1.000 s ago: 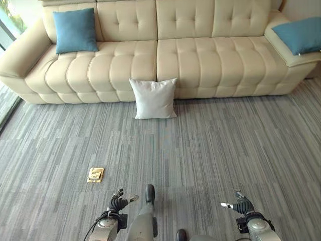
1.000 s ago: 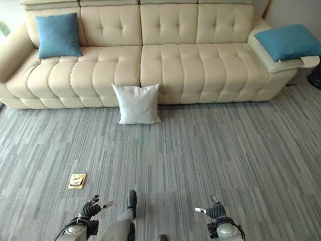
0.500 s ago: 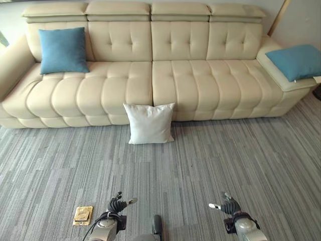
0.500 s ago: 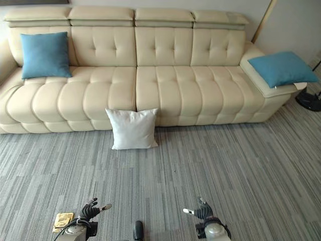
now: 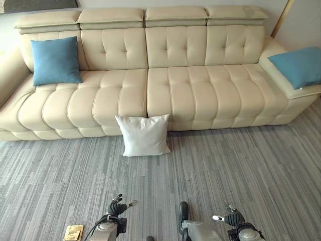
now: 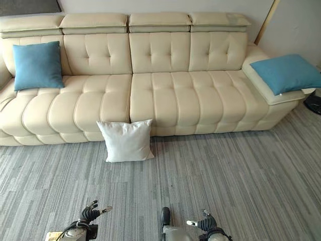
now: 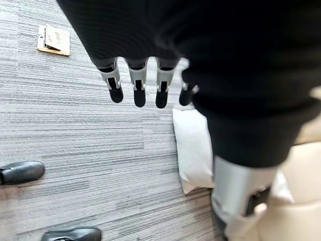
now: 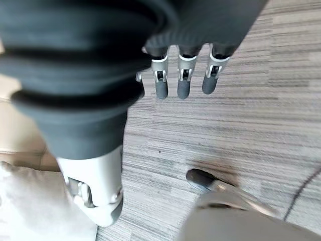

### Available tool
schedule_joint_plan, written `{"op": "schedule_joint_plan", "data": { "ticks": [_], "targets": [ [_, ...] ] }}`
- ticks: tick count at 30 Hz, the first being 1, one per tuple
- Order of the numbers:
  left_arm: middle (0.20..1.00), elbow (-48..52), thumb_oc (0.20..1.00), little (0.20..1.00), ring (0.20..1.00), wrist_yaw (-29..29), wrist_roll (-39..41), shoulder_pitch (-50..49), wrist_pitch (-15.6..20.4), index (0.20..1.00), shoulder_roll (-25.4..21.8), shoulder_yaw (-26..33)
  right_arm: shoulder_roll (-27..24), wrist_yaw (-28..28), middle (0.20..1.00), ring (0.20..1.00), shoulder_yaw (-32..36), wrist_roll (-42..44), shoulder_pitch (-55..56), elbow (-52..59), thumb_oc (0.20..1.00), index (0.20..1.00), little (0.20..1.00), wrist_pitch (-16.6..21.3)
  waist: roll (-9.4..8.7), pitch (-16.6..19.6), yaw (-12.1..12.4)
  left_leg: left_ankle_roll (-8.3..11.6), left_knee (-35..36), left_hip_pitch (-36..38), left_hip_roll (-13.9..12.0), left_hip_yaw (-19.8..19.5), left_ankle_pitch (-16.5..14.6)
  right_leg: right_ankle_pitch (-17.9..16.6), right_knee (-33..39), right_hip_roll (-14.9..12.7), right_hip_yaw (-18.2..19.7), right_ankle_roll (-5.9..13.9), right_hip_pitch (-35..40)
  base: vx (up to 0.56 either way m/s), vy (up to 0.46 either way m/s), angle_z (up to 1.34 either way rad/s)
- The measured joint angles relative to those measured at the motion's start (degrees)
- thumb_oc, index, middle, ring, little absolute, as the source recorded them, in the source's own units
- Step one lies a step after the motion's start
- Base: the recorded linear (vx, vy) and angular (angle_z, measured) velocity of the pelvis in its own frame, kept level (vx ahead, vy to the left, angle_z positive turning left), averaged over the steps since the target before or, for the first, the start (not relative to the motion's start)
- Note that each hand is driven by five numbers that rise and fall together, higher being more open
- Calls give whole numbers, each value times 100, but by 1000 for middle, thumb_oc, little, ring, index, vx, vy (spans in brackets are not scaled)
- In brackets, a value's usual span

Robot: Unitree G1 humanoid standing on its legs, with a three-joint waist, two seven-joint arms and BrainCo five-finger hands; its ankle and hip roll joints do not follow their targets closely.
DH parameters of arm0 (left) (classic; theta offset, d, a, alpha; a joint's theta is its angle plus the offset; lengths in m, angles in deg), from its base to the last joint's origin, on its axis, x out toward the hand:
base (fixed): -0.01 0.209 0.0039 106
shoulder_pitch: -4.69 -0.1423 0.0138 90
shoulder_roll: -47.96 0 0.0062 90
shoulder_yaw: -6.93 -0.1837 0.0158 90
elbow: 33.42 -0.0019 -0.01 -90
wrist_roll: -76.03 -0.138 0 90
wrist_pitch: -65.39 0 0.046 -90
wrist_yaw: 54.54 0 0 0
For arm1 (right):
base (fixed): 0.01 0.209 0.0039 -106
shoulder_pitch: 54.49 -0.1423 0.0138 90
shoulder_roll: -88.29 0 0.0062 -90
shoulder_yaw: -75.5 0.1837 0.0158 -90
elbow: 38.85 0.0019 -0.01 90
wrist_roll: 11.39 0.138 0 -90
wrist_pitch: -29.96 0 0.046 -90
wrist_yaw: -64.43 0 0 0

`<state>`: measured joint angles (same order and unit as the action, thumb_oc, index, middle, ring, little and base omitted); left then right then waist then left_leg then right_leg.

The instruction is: Pick up all the scattered cushions and arrange them neatly on the sofa.

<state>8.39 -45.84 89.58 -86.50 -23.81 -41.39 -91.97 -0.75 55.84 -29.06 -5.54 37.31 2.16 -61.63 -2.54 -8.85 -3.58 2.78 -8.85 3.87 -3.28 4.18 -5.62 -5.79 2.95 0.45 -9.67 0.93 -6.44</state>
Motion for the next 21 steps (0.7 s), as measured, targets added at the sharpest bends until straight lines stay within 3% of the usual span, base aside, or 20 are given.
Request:
{"op": "schedule_joint_plan", "data": {
  "ticks": [1,2,3,7,8,9,10,11,12,13,14,15,16,18,20,21],
  "targets": [
    [1000,18,1000,1000,1000,-4,98,14,1,1000,6,-9,-60,-7,1000,1000,-5,5,7,13,1000,1000,1000,10,-101,21,-19,105,-485,-249,37,0,-125,-264,70,-37,50,-202,118,144,1,29],
    [1000,22,1000,1000,1000,-11,135,16,3,1000,76,-7,-165,-10,1000,1000,-4,12,-43,18,1000,1000,1000,24,-60,21,5,112,-683,-350,-7,2,-131,-255,59,-5,39,-493,203,231,48,24],
    [1000,39,1000,1000,1000,-23,154,34,2,1000,138,-7,-266,-9,1000,1000,-4,56,-154,5,1000,1000,1000,23,-25,-7,4,121,-747,-573,-111,229,-123,-154,198,40,13,-605,326,259,73,8],
    [1000,63,1000,1000,1000,-44,154,19,-1,1000,137,-6,-290,0,1000,1000,-26,103,-212,-3,1000,1000,1000,24,-80,-36,11,262,517,-495,-231,424,157,-39,178,55,-17,-514,505,166,78,3],
    [1000,61,1000,1000,1000,-45,153,28,-2,1000,138,-7,-291,0,1000,1000,-50,103,-203,-8,1000,1000,1000,21,-114,-60,16,391,874,-512,-320,424,489,73,182,77,-76,-432,599,184,145,9],
    [1000,62,1000,1000,1000,-46,153,40,-2,1000,138,-8,-288,0,1000,1000,-52,103,-173,-8,1000,1000,1000,20,-114,-58,1,400,1075,-511,-365,424,663,153,178,79,-128,-317,649,184,164,29],
    [1000,65,1000,1000,1000,-41,154,30,-5,1000,170,-16,-295,0,1000,1000,-44,96,-116,-65,1000,1000,1000,8,-23,-67,10,414,1407,-633,-542,371,946,610,-25,74,-398,215,614,271,257,44],
    [1000,113,1000,1000,1000,-47,152,118,18,1000,202,-3,-355,5,1000,1000,-38,88,-62,-45,1000,1000,1000,-5,102,-132,20,645,1403,-956,-1062,199,1092,910,-866,14,-531,-389,228,447,490,45],
    [1000,-5,1000,1000,1000,-49,155,92,-16,1000,251,-8,-367,-4,1000,1000,6,80,1,-76,1000,1000,1000,-7,152,-157,89,600,1403,-1228,-1387,405,1164,928,-681,160,-581,-426,357,393,438,32],
    [1000,-129,1000,1000,1000,-49,155,138,-12,1000,259,-4,-369,0,1000,1000,8,70,-21,-88,1000,1000,1000,-9,118,-171,98,556,1400,-1285,-1362,724,1156,962,-523,132,-613,-213,485,330,408,10],
    [1000,-247,1000,1000,1000,-43,155,107,-18,1000,234,14,-352,4,1000,1000,7,17,0,-132,1000,1000,1000,-14,72,-188,140,551,1400,-1271,-1298,902,1178,889,-449,87,-600,-175,596,193,252,-6],
    [1000,-253,1000,1000,1000,-35,154,10,-27,1000,204,17,-359,11,1000,1000,5,-24,35,-114,1000,1000,1000,-13,99,-187,146,594,1399,-1219,-1204,874,1241,701,-327,121,-632,-463,735,346,427,-15],
    [1000,-307,1000,1000,1000,-45,153,-65,-21,1000,213,17,-377,9,1000,1000,3,-35,22,-146,1000,1000,1000,-13,194,-165,163,600,1380,-1143,-1114,849,1266,707,-182,166,-660,-450,898,342,413,-3],
    [1000,-539,1000,1000,1000,-47,150,-2,-18,1000,238,18,-390,17,1000,1000,-24,-59,18,-240,1000,1000,1000,-17,220,-131,141,514,1365,-958,-781,830,1257,779,-127,103,-689,-335,1102,204,250,8],
    [1000,-558,1000,1000,1000,-44,149,22,-6,1000,231,13,-397,52,1000,1000,-28,-94,30,-224,1000,1000,1000,-12,302,-43,137,223,1397,-860,-534,886,1364,842,-181,23,-675,-228,1173,178,276,8],
    [1000,-548,1000,1000,1000,-49,139,83,4,1000,208,11,-364,61,1000,1000,-36,-115,23,-239,1000,1000,1000,-7,313,-33,134,-3,1357,-813,-396,916,1372,936,-388,-38,-590,-82,1119,129,239,1]
  ]
}}
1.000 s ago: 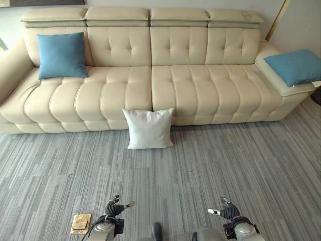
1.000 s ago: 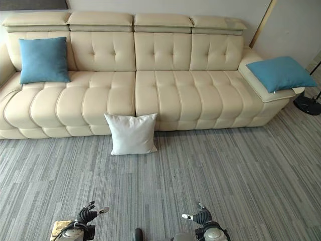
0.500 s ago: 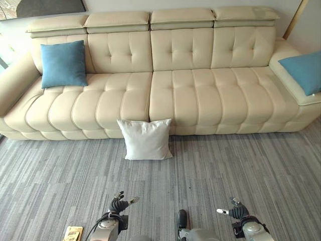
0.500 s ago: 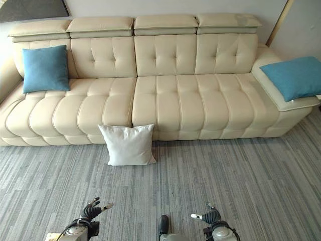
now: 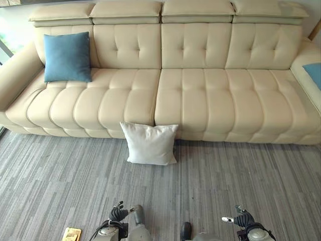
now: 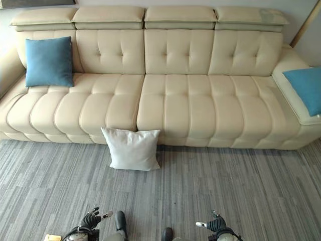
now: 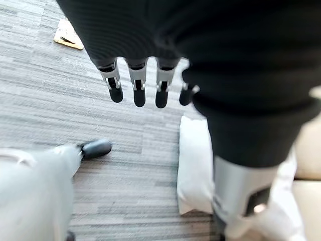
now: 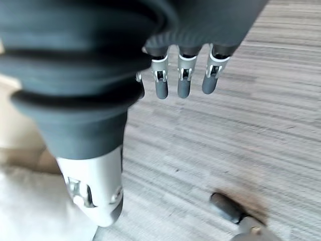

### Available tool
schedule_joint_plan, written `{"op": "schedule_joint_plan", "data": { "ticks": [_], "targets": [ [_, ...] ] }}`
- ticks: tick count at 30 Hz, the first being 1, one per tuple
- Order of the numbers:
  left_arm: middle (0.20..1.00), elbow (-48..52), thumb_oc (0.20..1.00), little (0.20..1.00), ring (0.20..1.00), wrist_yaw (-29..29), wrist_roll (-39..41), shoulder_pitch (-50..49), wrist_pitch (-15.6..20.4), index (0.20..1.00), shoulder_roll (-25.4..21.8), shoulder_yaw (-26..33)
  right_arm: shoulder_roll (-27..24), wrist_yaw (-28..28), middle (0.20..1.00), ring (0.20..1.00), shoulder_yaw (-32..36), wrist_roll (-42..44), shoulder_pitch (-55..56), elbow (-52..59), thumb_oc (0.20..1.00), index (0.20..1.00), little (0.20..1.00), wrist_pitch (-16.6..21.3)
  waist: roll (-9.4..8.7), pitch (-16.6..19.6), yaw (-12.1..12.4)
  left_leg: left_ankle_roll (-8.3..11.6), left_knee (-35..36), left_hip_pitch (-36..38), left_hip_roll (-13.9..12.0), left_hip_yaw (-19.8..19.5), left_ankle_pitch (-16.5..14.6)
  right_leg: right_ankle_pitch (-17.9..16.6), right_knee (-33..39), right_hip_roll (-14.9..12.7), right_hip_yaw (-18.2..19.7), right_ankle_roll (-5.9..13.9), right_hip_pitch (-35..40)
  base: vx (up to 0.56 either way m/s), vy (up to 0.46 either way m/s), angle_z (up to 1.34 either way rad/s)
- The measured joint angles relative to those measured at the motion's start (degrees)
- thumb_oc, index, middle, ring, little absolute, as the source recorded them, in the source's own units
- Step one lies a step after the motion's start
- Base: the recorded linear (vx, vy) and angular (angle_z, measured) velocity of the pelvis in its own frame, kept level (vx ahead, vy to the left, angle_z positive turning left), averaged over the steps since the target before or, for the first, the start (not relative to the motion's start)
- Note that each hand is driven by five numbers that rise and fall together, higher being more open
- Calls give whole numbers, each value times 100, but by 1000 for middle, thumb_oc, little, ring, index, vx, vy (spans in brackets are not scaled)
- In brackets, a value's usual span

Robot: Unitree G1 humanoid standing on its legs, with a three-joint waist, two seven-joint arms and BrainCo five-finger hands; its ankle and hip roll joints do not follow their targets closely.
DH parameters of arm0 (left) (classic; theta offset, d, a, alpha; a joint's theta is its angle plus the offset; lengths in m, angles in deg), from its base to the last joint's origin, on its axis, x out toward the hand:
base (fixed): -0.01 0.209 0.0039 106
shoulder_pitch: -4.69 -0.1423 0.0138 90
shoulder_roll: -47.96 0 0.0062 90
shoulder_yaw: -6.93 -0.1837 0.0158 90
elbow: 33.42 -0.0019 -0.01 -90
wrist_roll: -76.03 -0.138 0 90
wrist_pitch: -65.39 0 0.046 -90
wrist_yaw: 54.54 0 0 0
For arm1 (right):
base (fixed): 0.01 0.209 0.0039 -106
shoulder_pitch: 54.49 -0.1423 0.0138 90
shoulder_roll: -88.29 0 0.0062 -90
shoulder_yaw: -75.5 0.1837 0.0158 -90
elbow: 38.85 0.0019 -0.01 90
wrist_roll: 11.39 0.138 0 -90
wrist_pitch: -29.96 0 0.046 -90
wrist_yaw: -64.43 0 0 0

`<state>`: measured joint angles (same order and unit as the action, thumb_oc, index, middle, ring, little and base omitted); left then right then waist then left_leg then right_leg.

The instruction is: Pick up all the scattered cushions and arrange them neatly on the sofa.

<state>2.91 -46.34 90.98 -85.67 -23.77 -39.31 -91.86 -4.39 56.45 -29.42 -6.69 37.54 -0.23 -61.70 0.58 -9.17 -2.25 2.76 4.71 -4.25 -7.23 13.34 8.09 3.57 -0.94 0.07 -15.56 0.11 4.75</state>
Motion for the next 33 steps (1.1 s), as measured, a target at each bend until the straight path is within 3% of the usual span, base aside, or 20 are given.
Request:
{"op": "schedule_joint_plan", "data": {
  "ticks": [1,3,4,5,6,9,10,11,13,14,16,18,20,21,23,25,27,28,31,33],
  "targets": [
    [1000,-119,1000,1000,1000,12,-12,105,-16,1000,1,4,18,10,1000,1000,-23,-23,-52,24,1000,1000,1000,-14,-51,-40,60,-274,1,78,58,-26,11,242,-621,-196,33,98,-207,90,177,7],
    [1000,-21,1000,1000,1000,12,-15,136,8,1000,-59,-20,152,67,1000,1000,-19,-24,-38,70,1000,1000,1000,0,-67,10,7,-394,-5,190,153,-111,-103,443,-1893,-481,308,256,-752,182,310,29],
    [1000,-10,1000,1000,1000,20,-14,170,7,1000,-214,-18,321,73,1000,1000,-23,-26,-4,134,1000,1000,1000,-7,-240,103,12,-526,-5,264,413,-81,-251,381,-2782,-823,611,352,-1188,306,334,8],
    [1000,-5,1000,1000,1000,34,-15,231,2,1000,-307,-18,370,76,1000,1000,-12,-24,-94,264,1000,1000,1000,6,-291,4,12,-699,-2,465,559,-45,-421,214,-3939,-987,781,393,-1759,385,265,12],
    [1000,9,1000,1000,1000,38,-21,248,-6,1000,-306,-10,389,83,1000,1000,-16,-25,-103,336,1000,1000,1000,-4,-105,-110,-99,-684,-1,655,526,-101,-534,646,-3450,-737,934,592,-1826,344,110,-5],
    [1000,92,1000,1000,1000,51,-22,279,0,1000,-330,-5,420,109,1000,1000,-49,-25,-75,342,1000,1000,1000,-6,-121,-143,-70,-580,-1,693,601,15,-685,609,-2104,-640,418,593,-2127,189,3,-12],
    [1000,79,1000,1000,1000,51,-22,295,-5,1000,-374,-6,417,106,1000,1000,-45,-25,-149,358,1000,1000,1000,-4,-151,-142,-88,-510,0,711,621,13,-773,475,-1644,-575,269,591,-2226,267,-59,7],
    [1000,76,1000,1000,1000,50,-22,296,-8,1000,-392,-12,410,95,1000,1000,-34,-25,-103,353,1000,1000,1000,-9,-228,-152,-177,-526,1,850,725,12,-860,22,-1025,-550,8,636,-2284,261,-59,17],
    [1000,90,1000,1000,1000,47,-22,246,-8,1000,-345,-16,410,90,1000,1000,-26,-26,-74,331,1000,1000,1000,-15,-263,-144,-198,-455,39,1009,768,3,-1078,-272,-635,-541,-223,645,-2170,253,-157,11],
    [1000,197,1000,1000,1000,38,-24,180,-7,1000,-294,-30,411,75,1000,1000,-17,-25,25,334,1000,1000,1000,0,-360,-76,-208,-367,-3,1225,759,28,-1099,-422,-584,-531,-283,485,-1981,289,-228,-3],
    [1000,400,1000,1000,1000,-17,-22,15,-12,1000,-269,-27,413,66,1000,1000,-18,-20,0,313,1000,1000,1000,-3,-281,-75,-186,-157,-148,1425,570,-5,-1241,-706,-423,-355,-326,159,-1685,174,-142,7],
    [1000,487,1000,1000,1000,-74,-22,-15,-10,1000,-235,-12,355,56,1000,1000,-5,-18,63,229,1000,1000,1000,0,-352,-26,-153,-43,-1005,1308,421,-6,-1366,-991,86,-154,-245,-292,-1154,141,-120,5],
    [1000,612,1000,1000,1000,-83,-8,-47,-9,1000,-211,-11,265,53,1000,1000,-15,-9,-26,231,1000,1000,1000,1,-365,-31,-60,215,-2402,770,239,-74,-1610,-994,376,-27,-28,-398,-845,104,-44,-46],
    [1000,649,1000,1000,1000,-86,3,-78,-7,1000,-138,-12,175,51,1000,1000,-13,-7,-162,237,1000,1000,1000,9,-292,-18,12,334,-2859,453,199,-372,-1694,-976,503,73,129,-426,-672,173,3,-68],
    [1000,657,1000,1000,1000,-85,16,-56,-7,1000,-82,-10,117,52,1000,1000,-18,-3,-241,231,1000,1000,1000,11,-274,-27,-33,394,-2753,90,129,-614,-1659,-878,564,167,237,-399,-521,177,38,-38],
    [1000,669,1000,1000,1000,-85,16,-28,-2,1000,-83,-5,116,55,1000,1000,-22,0,-210,226,1000,1000,1000,4,-324,-13,3,383,-1654,38,128,-670,-1456,-809,565,190,301,-382,-411,131,47,-33],
    [1000,649,1000,1000,1000,-83,16,-52,-9,1000,-85,-11,108,53,1000,1000,-27,0,-197,224,1000,1000,1000,5,-336,-19,-31,402,-836,1,63,-739,-998,-721,564,278,365,-335,-323,101,56,-43],
    [1000,640,1000,1000,1000,-81,16,-66,-11,1000,-83,-15,94,51,1000,1000,-30,0,-176,222,1000,1000,1000,5,-342,-11,-37,448,-603,-34,56,-838,-725,-761,560,331,412,-406,-242,122,87,-40],
    [1000,622,1000,1000,1000,-66,19,-26,-11,1000,-91,-15,78,44,1000,1000,-37,-6,-117,90,1000,1000,1000,1,-350,-7,-40,475,-179,-61,49,-1109,-367,-621,561,465,595,-250,-182,131,135,-20],
    [1000,594,1000,1000,1000,-61,20,-5,-11,1000,-91,-15,78,43,1000,1000,-33,-6,-127,-53,1000,1000,1000,-8,-381,-9,17,451,-26,-48,49,-1243,-231,-653,561,503,639,-300,-183,93,110,-21]
  ]
}}
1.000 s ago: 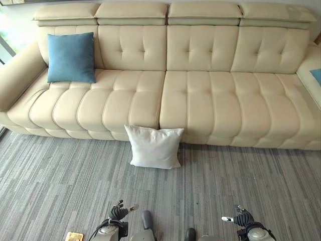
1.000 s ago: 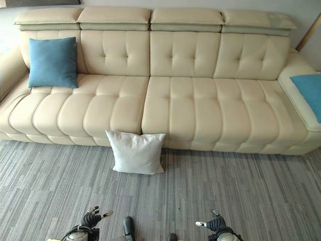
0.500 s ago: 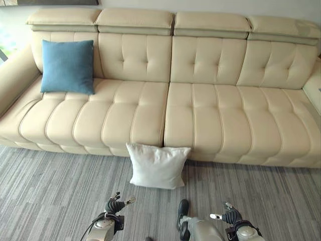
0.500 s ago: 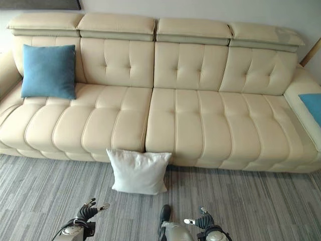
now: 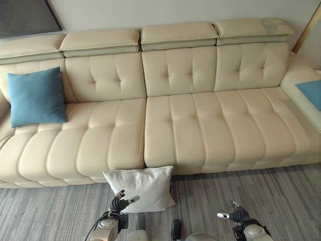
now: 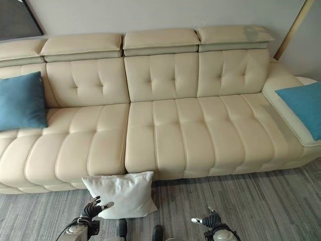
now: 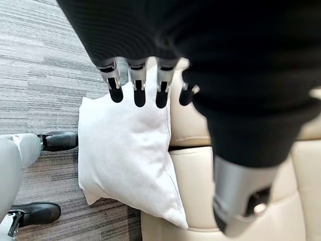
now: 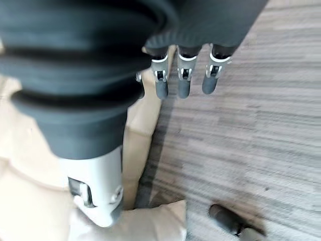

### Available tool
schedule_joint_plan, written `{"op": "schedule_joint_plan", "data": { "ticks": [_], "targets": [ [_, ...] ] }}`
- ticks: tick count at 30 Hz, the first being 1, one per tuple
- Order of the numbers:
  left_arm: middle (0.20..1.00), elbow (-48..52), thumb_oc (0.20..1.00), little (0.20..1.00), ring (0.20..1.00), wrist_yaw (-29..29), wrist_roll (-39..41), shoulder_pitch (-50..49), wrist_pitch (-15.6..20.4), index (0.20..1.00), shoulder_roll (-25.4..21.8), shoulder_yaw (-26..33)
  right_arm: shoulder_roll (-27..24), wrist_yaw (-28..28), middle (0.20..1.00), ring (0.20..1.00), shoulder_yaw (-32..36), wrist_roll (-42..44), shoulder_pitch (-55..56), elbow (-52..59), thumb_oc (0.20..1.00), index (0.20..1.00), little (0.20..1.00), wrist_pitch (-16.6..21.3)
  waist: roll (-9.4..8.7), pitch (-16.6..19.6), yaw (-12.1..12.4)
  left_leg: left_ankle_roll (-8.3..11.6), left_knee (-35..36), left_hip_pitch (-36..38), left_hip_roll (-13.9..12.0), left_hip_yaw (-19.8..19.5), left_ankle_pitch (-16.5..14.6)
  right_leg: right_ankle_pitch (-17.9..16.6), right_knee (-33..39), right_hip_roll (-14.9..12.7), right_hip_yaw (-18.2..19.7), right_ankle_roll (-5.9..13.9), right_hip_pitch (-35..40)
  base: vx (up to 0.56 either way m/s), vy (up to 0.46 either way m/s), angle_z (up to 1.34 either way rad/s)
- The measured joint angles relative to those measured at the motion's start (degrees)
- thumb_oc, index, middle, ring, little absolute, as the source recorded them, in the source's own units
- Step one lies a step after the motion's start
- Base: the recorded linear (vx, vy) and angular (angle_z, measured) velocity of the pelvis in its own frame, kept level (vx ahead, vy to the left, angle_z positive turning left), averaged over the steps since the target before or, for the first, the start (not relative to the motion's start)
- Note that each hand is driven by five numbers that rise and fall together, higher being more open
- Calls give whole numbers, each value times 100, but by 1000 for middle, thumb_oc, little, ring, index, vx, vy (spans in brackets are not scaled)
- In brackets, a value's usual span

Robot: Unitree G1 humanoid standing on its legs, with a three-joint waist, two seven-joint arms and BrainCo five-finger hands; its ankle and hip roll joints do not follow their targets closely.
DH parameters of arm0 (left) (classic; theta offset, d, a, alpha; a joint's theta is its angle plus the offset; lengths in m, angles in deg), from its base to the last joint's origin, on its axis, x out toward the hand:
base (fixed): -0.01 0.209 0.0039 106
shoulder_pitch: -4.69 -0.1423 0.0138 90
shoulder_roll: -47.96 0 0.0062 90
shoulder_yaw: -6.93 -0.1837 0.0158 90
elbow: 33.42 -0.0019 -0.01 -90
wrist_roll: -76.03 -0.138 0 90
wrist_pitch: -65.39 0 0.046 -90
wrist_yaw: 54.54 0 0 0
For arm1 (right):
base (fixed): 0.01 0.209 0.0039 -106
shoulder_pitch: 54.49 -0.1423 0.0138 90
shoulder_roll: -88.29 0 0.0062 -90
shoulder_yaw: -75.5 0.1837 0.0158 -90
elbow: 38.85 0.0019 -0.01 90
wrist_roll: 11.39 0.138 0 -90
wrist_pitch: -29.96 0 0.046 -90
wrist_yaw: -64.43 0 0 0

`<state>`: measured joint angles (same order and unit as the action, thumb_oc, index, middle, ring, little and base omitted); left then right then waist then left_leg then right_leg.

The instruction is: Pick up all the scattered cushions and arrange them neatly on the sofa.

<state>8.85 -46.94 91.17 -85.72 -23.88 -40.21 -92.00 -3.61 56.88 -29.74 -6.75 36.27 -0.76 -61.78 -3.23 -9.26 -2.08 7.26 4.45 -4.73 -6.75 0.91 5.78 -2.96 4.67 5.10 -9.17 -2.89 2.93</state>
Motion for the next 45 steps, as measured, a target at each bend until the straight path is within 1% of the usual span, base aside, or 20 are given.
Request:
{"op": "schedule_joint_plan", "data": {
  "ticks": [3,8,9,10,13,15,16,17,18,19,20,21,24,27,29,32,35,37,39,45],
  "targets": [
    [1000,-52,1000,1000,1000,19,36,-60,2,1000,6,-3,-11,-49,1000,1000,13,-3,-35,-71,1000,1000,1000,7,5,9,0,1,49,273,-17,-16,2,25,1,54,133,33,80,170,244,-23],
    [1000,-365,1000,1000,1000,18,174,25,4,1000,22,-6,8,-50,1000,1000,-1,-12,-19,-221,1000,1000,1000,6,112,78,-13,-23,54,596,3,143,-7,39,3,55,115,13,-23,89,207,5],
    [1000,-364,1000,1000,1000,18,171,53,6,1000,21,-6,25,-48,1000,1000,18,-18,-13,-230,1000,1000,1000,8,100,67,-5,-191,52,535,51,140,-110,-17,1,7,117,6,-110,55,287,1],
    [1000,-370,1000,1000,1000,16,171,68,8,1000,13,-6,37,-45,1000,1000,-26,-23,-50,-234,1000,1000,1000,6,63,46,60,-224,53,473,131,161,-125,-56,1,-66,146,61,-189,19,150,-2],
    [1000,-497,1000,1000,1000,26,167,62,10,1000,2,1,61,-39,1000,1000,-175,-29,-114,-236,1000,1000,1000,8,43,-20,124,-548,50,264,406,274,-121,-131,0,-353,152,175,-432,-24,164,-4],
    [1000,-805,1000,1000,1000,46,164,133,72,1000,-23,15,130,-42,1000,1000,-227,-130,-191,-274,1000,1000,1000,7,22,-83,149,-610,49,96,553,291,-149,-78,-161,-514,160,229,-680,-127,103,-1],
    [1000,-942,1000,1000,1000,79,166,188,69,1000,-68,23,181,-44,1000,1000,-238,-132,-254,-270,1000,1000,1000,8,-4,-117,151,-620,35,-31,594,310,-139,-67,-340,-571,159,307,-896,-183,78,-8],
    [1000,-1050,1000,1000,1000,180,170,294,77,1000,-176,15,213,-57,1000,1000,-456,-138,-485,-262,1000,1000,1000,10,-47,-259,161,-757,-25,-319,593,395,-55,35,-765,-676,148,642,-1384,-117,24,-11],
    [1000,-1073,1000,1000,1000,234,174,409,76,1000,-270,36,259,-51,1000,1000,-482,-142,-597,-226,1000,1000,1000,8,-116,-384,178,-787,-33,-446,619,436,-34,53,-860,-724,121,692,-1556,-127,25,-18],
    [1000,-1094,1000,1000,1000,286,192,487,86,1000,-362,29,275,-68,1000,1000,-560,-140,-684,-146,1000,1000,1000,6,-103,-508,266,-788,-77,-632,650,454,-30,56,-897,-767,95,680,-1777,-41,6,-9],
    [1000,-1093,1000,1000,1000,345,195,573,100,1000,-425,25,263,-82,1000,1000,-630,-140,-785,-66,1000,1000,1000,8,-210,-552,275,-786,-130,-799,660,453,-29,57,-909,-789,86,676,-1909,-40,7,2],
    [1000,-1127,1000,1000,1000,392,191,736,125,1000,-515,7,248,-122,1000,1000,-657,-140,-883,35,1000,1000,1000,14,-225,-686,296,-782,-147,-954,678,430,16,33,-819,-810,54,633,-1983,-80,14,20],
    [1000,-1205,1000,1000,1000,535,177,1144,189,1000,-626,-27,194,-250,1000,1000,-646,-125,-1380,50,1000,1000,1000,30,-149,-987,364,-746,-165,-1189,729,397,128,-312,-515,-830,-19,616,-2043,-137,-42,13],
    [1000,-1663,1000,1000,1000,720,133,2195,283,1000,-991,-231,-34,-506,1000,1000,-655,11,-2579,-3,1000,1000,1000,64,-73,-1373,399,-718,-458,-2082,694,402,150,-508,-526,-807,-71,423,-2790,-99,-52,1],
    [1000,-1976,1000,1000,1000,842,114,3084,281,1000,-1368,-231,-298,-723,1000,1000,-631,340,-3706,-163,1000,1000,1000,169,-60,-1846,384,-682,-588,-2537,634,364,213,-670,-520,-756,-138,265,-3174,-30,-89,8],
    [1000,-1928,1000,1000,1000,1053,109,4110,388,1000,-1914,-494,-560,-1128,1000,1000,-584,831,-4944,-160,1000,1000,1000,434,9,-2251,322,-668,-860,-3536,559,116,334,-682,-675,-689,-366,148,-3994,-50,-60,28],
    [1000,-1832,1000,1000,1000,1118,125,4569,411,1000,-1787,-483,-497,-1304,1000,1000,-657,1021,-5419,-108,1000,1000,1000,529,4,-2454,324,-674,-1040,-4121,517,-37,351,-545,-952,-666,-486,-32,-4538,-7,-32,28],
    [1000,-1694,1000,1000,1000,1159,177,4566,407,1000,-1722,-681,-437,-1413,1000,1000,-694,1050,-5426,49,1000,1000,1000,524,0,-2441,340,-682,-1163,-4271,511,-35,359,-359,-1273,-703,-473,-16,-4728,23,-25,22],
    [1000,-1324,1000,1000,1000,1256,179,4811,495,1000,-1908,-1070,-567,-1599,1000,1000,-858,1055,-5699,277,1000,1000,1000,631,10,-2427,337,-649,-1396,-4817,555,-92,383,-32,-1882,-828,-508,-5,-5370,23,-18,30],
    [1000,-467,1000,1000,1000,1506,24,5642,637,1000,-2456,-1482,-658,-1747,1000,1000,-882,1070,-6494,533,1000,1000,1000,790,-4,-2440,400,-614,-1642,-5945,645,-381,405,434,-2967,-1036,-670,-64,-6742,19,-4,27]
  ]
}}
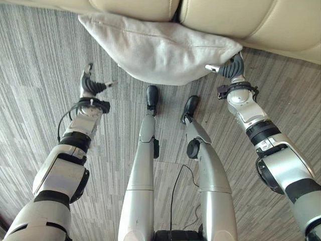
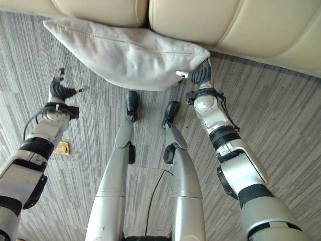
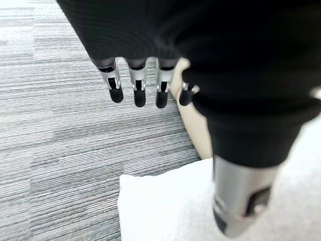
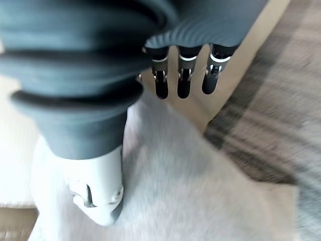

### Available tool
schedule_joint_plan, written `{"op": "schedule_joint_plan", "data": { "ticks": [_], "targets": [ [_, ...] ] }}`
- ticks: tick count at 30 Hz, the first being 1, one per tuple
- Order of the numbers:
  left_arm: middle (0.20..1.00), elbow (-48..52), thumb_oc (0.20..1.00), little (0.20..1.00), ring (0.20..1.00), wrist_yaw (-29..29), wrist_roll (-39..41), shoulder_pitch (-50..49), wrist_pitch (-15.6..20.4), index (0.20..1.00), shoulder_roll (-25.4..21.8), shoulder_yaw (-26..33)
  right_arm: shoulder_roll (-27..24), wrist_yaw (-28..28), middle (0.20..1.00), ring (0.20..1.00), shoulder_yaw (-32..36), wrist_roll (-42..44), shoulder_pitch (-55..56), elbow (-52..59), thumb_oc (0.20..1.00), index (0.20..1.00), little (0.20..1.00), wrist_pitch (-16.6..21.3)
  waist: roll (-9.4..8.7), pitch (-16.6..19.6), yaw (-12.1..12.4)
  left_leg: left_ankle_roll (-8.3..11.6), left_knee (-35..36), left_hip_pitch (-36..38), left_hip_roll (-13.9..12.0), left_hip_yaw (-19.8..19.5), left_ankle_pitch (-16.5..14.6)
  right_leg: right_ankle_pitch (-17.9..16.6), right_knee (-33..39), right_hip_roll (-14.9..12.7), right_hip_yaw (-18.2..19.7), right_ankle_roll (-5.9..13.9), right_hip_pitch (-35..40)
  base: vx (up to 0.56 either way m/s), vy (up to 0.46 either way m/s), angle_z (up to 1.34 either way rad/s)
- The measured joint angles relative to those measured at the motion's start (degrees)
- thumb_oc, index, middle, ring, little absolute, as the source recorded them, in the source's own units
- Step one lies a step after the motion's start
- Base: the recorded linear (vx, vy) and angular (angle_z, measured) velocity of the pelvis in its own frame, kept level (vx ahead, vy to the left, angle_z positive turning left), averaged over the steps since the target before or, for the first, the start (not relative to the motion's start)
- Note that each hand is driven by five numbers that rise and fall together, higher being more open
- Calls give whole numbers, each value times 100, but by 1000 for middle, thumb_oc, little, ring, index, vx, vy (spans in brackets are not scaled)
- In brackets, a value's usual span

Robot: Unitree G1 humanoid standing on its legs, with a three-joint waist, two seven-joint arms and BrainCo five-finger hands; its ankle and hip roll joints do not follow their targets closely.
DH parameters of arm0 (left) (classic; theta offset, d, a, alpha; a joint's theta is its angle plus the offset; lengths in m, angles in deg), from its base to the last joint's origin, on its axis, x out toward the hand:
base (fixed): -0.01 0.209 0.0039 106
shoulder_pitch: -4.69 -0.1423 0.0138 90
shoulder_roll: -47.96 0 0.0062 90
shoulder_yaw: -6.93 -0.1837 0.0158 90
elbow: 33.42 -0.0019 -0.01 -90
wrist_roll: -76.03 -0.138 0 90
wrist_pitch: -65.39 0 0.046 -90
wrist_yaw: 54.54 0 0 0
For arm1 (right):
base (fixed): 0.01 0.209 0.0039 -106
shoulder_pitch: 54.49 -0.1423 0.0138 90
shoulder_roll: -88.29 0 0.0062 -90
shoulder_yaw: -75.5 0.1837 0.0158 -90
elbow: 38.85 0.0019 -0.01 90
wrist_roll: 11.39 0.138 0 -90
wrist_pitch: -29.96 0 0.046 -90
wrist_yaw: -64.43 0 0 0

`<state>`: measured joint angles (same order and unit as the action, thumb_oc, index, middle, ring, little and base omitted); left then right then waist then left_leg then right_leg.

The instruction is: Pick up all the scattered cushions and arrange them neatly on the sofa.

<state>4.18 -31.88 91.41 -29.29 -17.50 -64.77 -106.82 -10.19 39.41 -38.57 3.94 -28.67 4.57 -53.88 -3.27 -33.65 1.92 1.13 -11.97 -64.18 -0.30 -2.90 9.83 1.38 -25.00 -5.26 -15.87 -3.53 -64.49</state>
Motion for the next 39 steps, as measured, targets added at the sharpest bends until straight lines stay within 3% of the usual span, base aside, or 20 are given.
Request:
{"op": "schedule_joint_plan", "data": {
  "ticks": [4,5,6,7,8,9,12,15,16,18,19,20,22,25,28,31,32,33,34,39],
  "targets": [
    [1000,119,1000,1000,1000,191,-93,566,0,1000,-269,-145,-31,-88,1000,1000,-4,147,-261,108,1000,1000,1000,159,-7,2,-20,55,-450,-718,64,-77,-37,157,-591,-127,-21,-37,-721,63,1,14],
    [1000,110,1000,1000,1000,277,-248,1050,-3,1000,-342,-468,-57,-118,1000,1000,-4,225,-443,140,1000,1000,1000,280,-12,8,-26,128,-811,-1144,94,-138,-159,267,-936,-216,-105,-103,-1094,68,22,13],
    [1000,115,1000,1000,1000,302,-311,1256,3,1000,-367,-550,-74,-120,699,699,-2,273,-551,151,699,699,699,345,-12,7,-45,120,-970,-1371,96,-158,-186,342,-1034,-221,-130,-91,-1277,66,9,14],
    [1000,111,1000,1000,1000,339,-307,1499,0,1000,-342,-600,-39,-123,332,332,-10,335,-693,200,332,332,332,371,-12,7,-86,123,-1059,-1513,98,-164,-183,332,-1123,-233,-139,-107,-1404,82,9,7],
    [263,23,263,263,263,380,-305,1858,1,263,-233,-830,33,-157,200,200,-14,428,-860,191,200,200,200,411,-16,10,-156,118,-1353,-1752,128,-195,-272,393,-1377,-303,-141,-148,-1611,73,17,2],
    [200,25,200,200,200,381,-305,1980,3,200,-208,-839,37,-181,200,200,-16,464,-933,187,200,200,200,447,-17,11,-164,106,-1458,-1843,127,-191,-306,415,-1429,-309,-141,-119,-1683,71,37,-1],
    [200,-321,200,200,200,369,-24,2515,-22,200,101,-1112,160,-186,200,200,-13,797,-1168,-15,200,200,200,540,-15,14,-215,84,-1639,-1992,136,-141,-322,365,-1561,-355,-119,-199,-1824,17,13,-1],
    [200,-263,200,200,200,315,436,2335,7,200,300,-905,253,-153,200,200,8,1095,-1134,-12,200,200,200,596,-21,29,-241,75,-1644,-1956,134,-108,-327,355,-1512,-343,-72,-161,-1802,21,-10,-5],
    [200,-167,200,200,200,267,1186,2185,10,200,773,-417,423,-123,200,200,226,1410,-1110,-13,200,200,200,580,-25,31,-205,53,-1405,-1732,120,-99,-235,257,-1263,-297,-63,-115,-1601,15,-17,-7],
    [200,-40,200,200,200,232,1687,1804,13,200,1076,-130,489,-104,200,200,316,1614,-935,-7,200,200,200,579,-31,34,-238,-56,-1059,-1302,116,-16,-71,88,-989,-277,-10,-134,-1239,9,3,-8],
    [200,261,200,200,200,190,1999,1143,63,200,1243,-45,619,-71,200,200,467,1743,-456,214,200,200,200,627,-90,313,-333,-65,-758,-1005,129,83,-64,48,-733,-253,97,-4,-1019,-17,28,-14],
    [200,791,200,200,200,152,2223,497,150,200,1373,-18,655,-52,200,200,649,1878,237,740,200,200,200,841,-109,863,-419,-160,-705,-1190,145,184,-8,23,-688,-254,184,103,-1235,-27,31,-16],
    [200,1503,200,200,200,97,2410,-132,172,200,1625,365,793,-34,200,200,1000,2096,780,1317,200,200,200,954,-125,776,-472,-220,-392,-691,151,258,82,-112,-409,-231,217,88,-772,-32,4,-11],
    [200,2019,200,200,200,-23,2408,-764,360,200,1743,403,771,104,200,200,1096,2192,1441,1824,200,200,200,1166,-130,820,-463,-208,-130,-146,159,369,75,-90,-282,-214,352,218,-360,-13,1,-8],
    [200,2579,200,200,200,-63,2387,-1303,449,200,1757,504,805,382,200,200,1126,2303,2186,2290,200,200,200,1349,-127,795,-490,-196,168,575,137,482,135,-174,-70,-156,451,198,268,10,-4,-13],
    [200,3119,200,200,200,-170,2260,-1798,492,200,1725,612,800,563,200,200,1117,2364,3028,2772,200,200,200,1389,-96,996,-496,-160,440,1182,123,541,135,-201,218,-81,558,298,802,-78,-1,-20],
    [200,3408,200,200,200,-214,2150,-1962,485,200,1641,645,779,607,200,200,1099,2371,3317,3098,200,200,200,1331,-113,805,-489,-231,618,1705,88,628,240,-334,381,-28,596,193,1314,33,-54,-21],
    [200,3426,200,200,200,-259,2082,-2135,499,200,1652,669,785,672,200,200,1038,2368,3571,3157,200,200,200,1312,-111,734,-493,-232,725,2086,77,616,237,-352,559,10,607,244,1718,89,-89,-33],
    [200,3447,200,200,200,-300,1924,-2631,511,200,1797,630,782,777,200,200,853,2349,4178,3166,200,200,200,1336,-65,1461,-494,-57,765,2226,46,516,44,-287,760,70,662,410,1895,90,-89,-27],
    [200,4231,200,200,200,-473,1695,-3806,521,200,1810,867,700,983,200,200,864,2065,5009,3776,200,200,200,1052,-26,1715,-525,29,1124,3548,-19,577,-118,-222,1173,154,668,447,3181,145,-73,-11]
  ]
}}
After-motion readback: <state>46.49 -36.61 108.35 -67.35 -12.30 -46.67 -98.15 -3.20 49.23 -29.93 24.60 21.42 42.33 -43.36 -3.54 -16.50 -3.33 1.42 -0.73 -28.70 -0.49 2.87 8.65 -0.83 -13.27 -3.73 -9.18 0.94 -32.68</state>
